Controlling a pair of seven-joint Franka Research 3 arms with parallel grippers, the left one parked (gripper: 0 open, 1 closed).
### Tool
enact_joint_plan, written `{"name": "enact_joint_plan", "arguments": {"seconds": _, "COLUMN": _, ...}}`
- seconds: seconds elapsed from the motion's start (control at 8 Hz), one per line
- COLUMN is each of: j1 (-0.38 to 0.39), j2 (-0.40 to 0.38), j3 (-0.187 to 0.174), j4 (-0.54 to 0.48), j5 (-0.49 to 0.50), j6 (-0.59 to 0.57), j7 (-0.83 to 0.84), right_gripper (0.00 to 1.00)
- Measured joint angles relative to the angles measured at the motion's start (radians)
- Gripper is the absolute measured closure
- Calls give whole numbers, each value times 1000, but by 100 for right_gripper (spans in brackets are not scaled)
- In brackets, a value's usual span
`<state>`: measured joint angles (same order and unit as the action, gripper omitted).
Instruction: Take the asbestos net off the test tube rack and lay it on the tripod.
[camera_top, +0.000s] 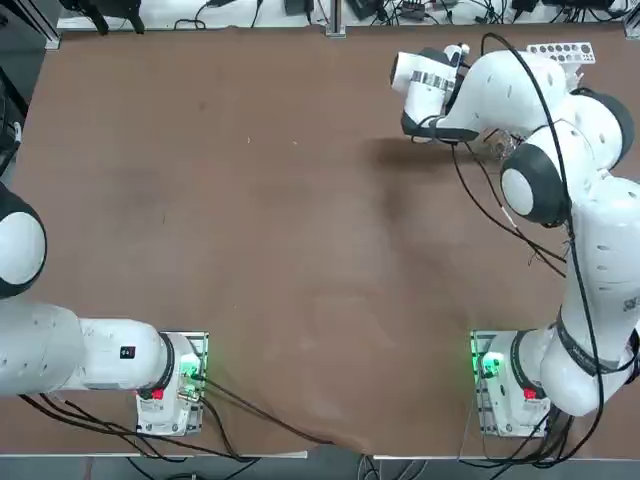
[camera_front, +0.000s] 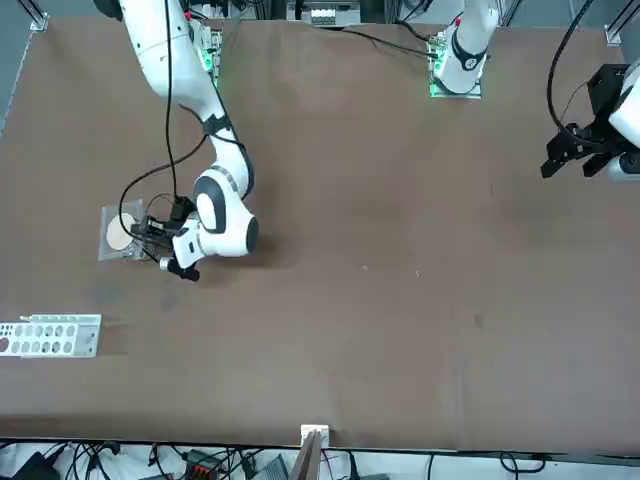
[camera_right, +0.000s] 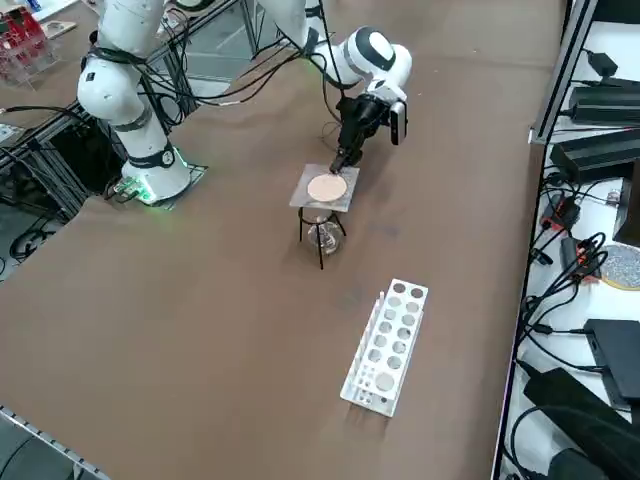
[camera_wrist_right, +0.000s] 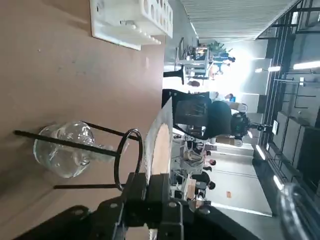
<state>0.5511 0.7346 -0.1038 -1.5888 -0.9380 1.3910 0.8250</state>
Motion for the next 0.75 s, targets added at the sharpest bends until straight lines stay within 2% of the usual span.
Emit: {"name": "enact_joint_plan", "arguments": {"seconds": 0.75, "j1": -19, "j2": 47, "j3": -2, "j4": -3, "j5": -1, "j6": -18, "j7": 10, "right_gripper": 99}}
